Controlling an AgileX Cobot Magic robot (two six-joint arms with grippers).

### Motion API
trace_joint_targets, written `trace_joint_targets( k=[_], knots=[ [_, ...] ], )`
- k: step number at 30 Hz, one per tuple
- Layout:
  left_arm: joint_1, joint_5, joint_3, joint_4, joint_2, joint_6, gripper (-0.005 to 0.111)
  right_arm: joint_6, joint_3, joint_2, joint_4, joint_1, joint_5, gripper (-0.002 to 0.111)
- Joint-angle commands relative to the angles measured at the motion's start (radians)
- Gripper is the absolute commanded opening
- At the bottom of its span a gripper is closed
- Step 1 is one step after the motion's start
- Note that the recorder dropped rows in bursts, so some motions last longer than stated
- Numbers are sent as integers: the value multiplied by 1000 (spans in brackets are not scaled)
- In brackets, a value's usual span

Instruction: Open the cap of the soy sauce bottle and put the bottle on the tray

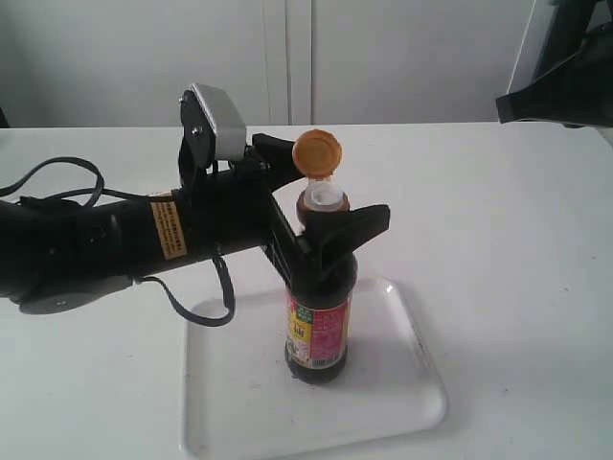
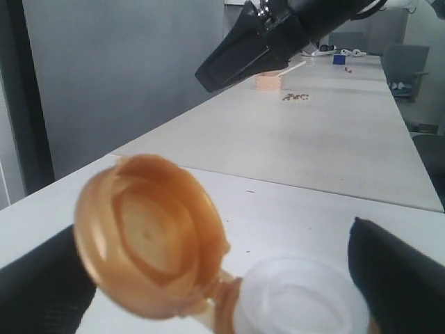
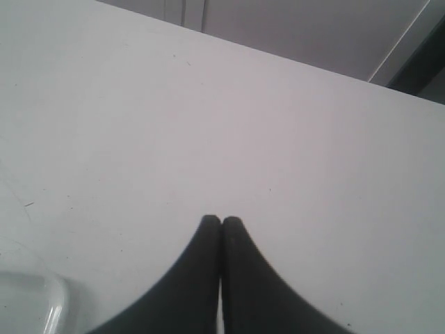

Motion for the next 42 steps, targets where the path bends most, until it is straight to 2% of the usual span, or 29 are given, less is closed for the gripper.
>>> trace_joint_targets(
  k=[1,12,29,31,36,39,42],
  knots=[
    [-1,-12,-20,-8,-14,-43,105,5,5,-5,1,-2,-9,0],
    [-1,-12,-30,-22,-28,-35,105,5,5,-5,1,-2,-9,0],
    [-1,-12,-30,-17,-187,-66,105,5,5,-5,1,-2,-9,0],
    [-1,45,-30,-16,-215,-58,105,5,5,-5,1,-2,-9,0],
    [-1,308,-30,-5,-295,17,101,5,5,-5,1,-2,-14,0],
    [-1,419,-30,13,-346,23,88,5,5,-5,1,-2,-11,0],
    [-1,458,-30,13,-398,23,75,5,5,-5,1,-2,-8,0]
  ],
)
